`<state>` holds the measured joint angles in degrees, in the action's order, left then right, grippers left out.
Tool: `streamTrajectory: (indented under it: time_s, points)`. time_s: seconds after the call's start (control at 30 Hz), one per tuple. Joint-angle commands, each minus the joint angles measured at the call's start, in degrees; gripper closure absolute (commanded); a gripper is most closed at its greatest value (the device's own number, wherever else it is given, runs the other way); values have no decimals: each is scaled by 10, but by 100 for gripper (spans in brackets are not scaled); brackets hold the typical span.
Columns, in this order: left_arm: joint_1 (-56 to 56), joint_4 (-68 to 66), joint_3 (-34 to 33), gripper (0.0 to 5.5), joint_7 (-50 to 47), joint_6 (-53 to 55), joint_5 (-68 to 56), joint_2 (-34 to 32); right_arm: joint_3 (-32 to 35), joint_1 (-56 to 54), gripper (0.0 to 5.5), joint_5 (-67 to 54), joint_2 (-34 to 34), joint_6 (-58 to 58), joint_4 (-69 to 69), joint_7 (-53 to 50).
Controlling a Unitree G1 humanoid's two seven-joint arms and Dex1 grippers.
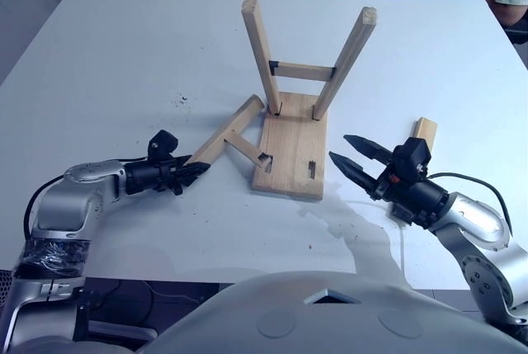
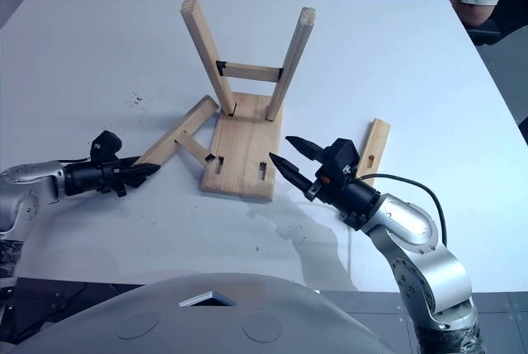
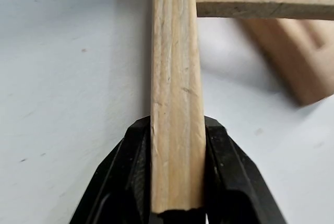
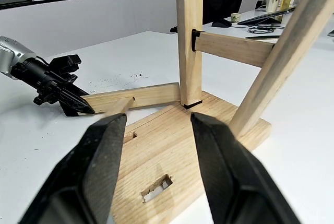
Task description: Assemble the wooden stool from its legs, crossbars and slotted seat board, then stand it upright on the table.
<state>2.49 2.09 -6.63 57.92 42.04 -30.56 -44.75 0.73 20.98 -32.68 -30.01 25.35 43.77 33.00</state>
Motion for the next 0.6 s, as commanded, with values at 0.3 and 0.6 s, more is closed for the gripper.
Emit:
streamTrajectory:
  time_s: [0.3,0.6]
  points:
    - [-67,-20,-216,442,51,147,-306,19,129,-54,323,-173,-43,53,-3,18]
    - [-187,138,-114,442,-188,183,-767,91,259,-186,231,-519,-153,117,-95,81]
